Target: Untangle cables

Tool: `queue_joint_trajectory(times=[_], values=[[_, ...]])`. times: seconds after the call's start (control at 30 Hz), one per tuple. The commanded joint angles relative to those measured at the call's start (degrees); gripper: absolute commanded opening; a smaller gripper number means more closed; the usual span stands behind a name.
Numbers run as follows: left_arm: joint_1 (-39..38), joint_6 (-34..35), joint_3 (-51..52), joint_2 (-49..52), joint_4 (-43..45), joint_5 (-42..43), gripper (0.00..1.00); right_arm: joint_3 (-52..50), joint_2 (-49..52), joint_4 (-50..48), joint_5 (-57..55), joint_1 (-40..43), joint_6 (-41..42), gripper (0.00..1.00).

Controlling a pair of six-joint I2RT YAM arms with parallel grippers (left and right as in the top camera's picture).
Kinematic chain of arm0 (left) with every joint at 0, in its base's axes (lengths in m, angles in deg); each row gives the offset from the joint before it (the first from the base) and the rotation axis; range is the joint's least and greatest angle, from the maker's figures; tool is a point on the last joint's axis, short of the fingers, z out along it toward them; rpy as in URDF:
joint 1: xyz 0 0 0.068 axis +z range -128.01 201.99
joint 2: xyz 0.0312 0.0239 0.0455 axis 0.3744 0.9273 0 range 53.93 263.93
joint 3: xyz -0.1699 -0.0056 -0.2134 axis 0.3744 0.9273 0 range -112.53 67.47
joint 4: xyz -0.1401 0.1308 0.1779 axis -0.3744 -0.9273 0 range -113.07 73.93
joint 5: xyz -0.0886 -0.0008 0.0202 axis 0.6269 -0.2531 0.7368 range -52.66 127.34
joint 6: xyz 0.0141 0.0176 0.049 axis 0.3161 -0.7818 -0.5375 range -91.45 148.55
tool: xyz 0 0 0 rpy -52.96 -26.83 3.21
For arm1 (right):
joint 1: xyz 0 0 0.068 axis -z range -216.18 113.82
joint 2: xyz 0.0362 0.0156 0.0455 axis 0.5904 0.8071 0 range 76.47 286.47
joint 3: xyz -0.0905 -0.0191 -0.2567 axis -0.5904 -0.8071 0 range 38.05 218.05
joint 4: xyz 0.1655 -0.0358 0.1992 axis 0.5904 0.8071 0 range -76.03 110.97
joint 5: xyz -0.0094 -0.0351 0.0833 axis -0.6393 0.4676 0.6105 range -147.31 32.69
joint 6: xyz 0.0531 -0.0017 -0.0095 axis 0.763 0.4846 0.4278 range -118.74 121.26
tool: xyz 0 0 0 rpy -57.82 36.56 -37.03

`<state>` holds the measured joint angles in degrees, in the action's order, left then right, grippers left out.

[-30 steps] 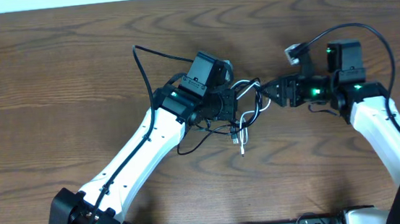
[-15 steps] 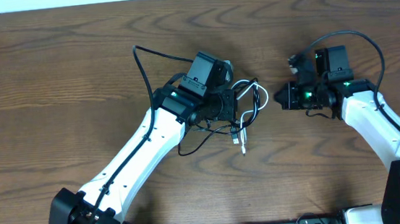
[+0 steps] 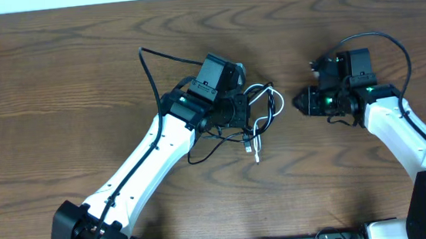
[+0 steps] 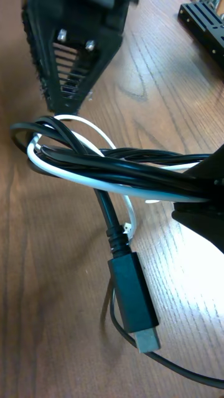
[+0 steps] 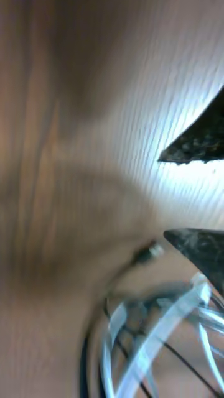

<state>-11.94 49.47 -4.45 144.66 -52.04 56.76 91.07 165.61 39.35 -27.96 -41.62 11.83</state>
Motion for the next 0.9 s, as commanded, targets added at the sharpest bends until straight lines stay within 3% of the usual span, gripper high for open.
queue_joint_trajectory(times=[0.0, 0.23, 0.43, 0.87], values=[[0.3, 0.7, -0.6, -1.7, -0.3, 0.9, 0.07, 1.0, -2.3, -1.1, 12.3, -0.8, -6.7, 0.38], [0.3, 5.6, -0.6, -1.7, -0.2, 0.6, 0.07, 1.0, -5.4, -1.9, 10.8, -4.3, -9.4, 0.51], [0.3, 6.2, -0.6, -1.7, -0.3, 0.7, 0.07, 1.0, -5.3, -1.7, 0.6, -7.5, -4.8, 0.50], [0.3, 6.2, -0.6, -1.7, -0.7, -1.9, 0.07, 2.1, -7.0, -2.0, 0.9, -8.1, -0.3, 0.52]])
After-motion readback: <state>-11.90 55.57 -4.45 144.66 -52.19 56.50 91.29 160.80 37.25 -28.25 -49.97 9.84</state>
